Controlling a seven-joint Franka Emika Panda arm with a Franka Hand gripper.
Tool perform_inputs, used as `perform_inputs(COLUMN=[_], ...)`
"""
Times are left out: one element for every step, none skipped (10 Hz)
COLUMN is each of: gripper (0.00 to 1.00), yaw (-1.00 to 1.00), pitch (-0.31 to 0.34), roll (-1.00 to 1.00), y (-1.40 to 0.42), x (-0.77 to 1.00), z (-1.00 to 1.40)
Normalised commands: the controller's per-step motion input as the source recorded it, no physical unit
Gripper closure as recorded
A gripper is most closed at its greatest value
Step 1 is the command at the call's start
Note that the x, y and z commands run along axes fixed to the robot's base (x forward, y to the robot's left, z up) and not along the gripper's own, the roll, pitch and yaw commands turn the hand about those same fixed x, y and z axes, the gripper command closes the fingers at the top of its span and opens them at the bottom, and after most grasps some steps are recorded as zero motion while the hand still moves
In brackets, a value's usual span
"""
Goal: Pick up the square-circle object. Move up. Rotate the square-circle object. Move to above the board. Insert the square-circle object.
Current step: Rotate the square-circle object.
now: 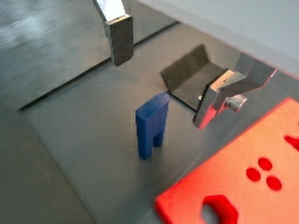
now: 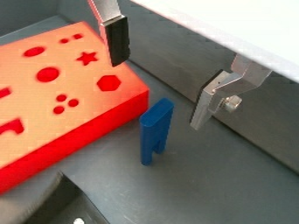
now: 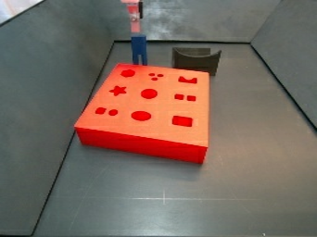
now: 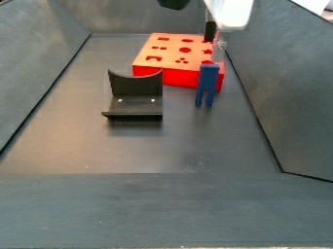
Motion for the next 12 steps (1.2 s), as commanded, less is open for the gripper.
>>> perform_inputs(gripper=[0.0,0.0,0.0,0.0,0.0,0.0,0.0,0.0,0.0,0.0,0.0,0.0], yaw=[1.0,1.0,1.0,1.0,1.0,1.0,1.0,1.0,1.0,1.0,1.0,1.0], pitch=[0.008,0.008,0.009,0.009,0.009,0.01,0.011,0.011,0.012,0.013,0.014,0.015], roll=[0.0,0.0,0.0,0.0,0.0,0.0,0.0,0.0,0.0,0.0,0.0,0.0], y=[-0.01,-0.01,-0.01,-0.01,-0.01,-0.01,-0.01,-0.01,-0.01,-0.01,-0.01,-0.01], x=[0.02,0.02,0.02,0.02,0.02,0.02,0.02,0.02,0.02,0.02,0.02,0.02], z=[-0.03,-0.03,-0.03,-0.03,-0.03,-0.03,-0.03,-0.03,-0.03,-0.03,-0.03,-0.03])
